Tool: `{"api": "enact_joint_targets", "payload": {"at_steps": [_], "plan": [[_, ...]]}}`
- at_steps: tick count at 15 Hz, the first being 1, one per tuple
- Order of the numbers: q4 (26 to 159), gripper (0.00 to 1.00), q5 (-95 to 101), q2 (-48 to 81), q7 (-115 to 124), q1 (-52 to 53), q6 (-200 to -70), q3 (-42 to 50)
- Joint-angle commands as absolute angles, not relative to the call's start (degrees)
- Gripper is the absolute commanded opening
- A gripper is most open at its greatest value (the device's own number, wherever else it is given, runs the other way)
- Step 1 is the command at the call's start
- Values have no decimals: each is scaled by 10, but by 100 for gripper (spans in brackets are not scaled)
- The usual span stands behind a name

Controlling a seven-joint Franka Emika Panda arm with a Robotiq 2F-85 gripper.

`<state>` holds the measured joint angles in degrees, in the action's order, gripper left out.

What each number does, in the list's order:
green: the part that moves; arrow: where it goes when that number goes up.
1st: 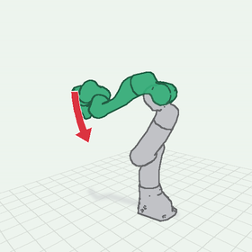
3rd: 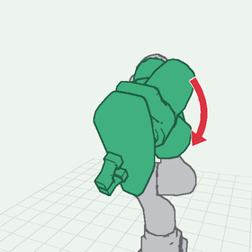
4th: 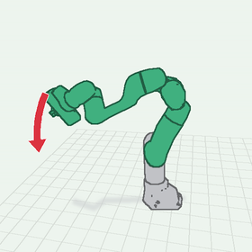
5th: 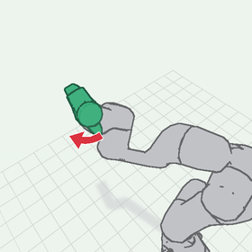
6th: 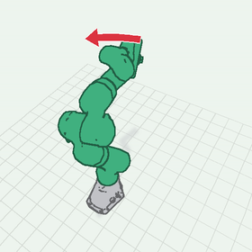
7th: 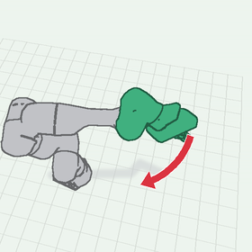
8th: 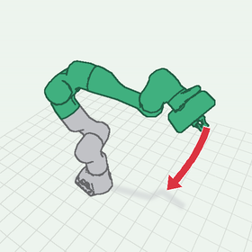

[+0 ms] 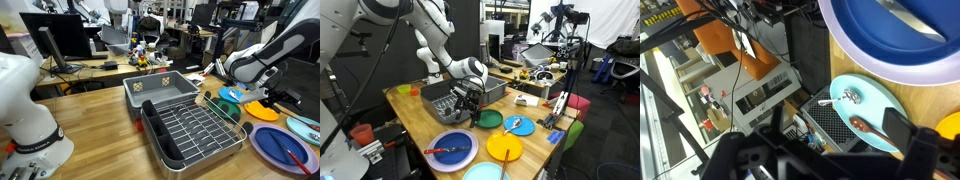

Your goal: Remove the red butter knife from the dishrack and place it on top of the dark blue plate

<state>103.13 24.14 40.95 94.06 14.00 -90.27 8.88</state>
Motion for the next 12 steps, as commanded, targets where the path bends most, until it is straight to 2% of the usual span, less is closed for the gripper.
{"api": "enact_joint_targets", "payload": {"at_steps": [1,6,7,12], "plan": [[1147,100,240,320,978,119,-992,72],[1282,100,249,232,1001,106,-1107,59],[1225,100,247,274,1001,115,-1046,61],[1265,100,247,243,1002,110,-1084,58]]}}
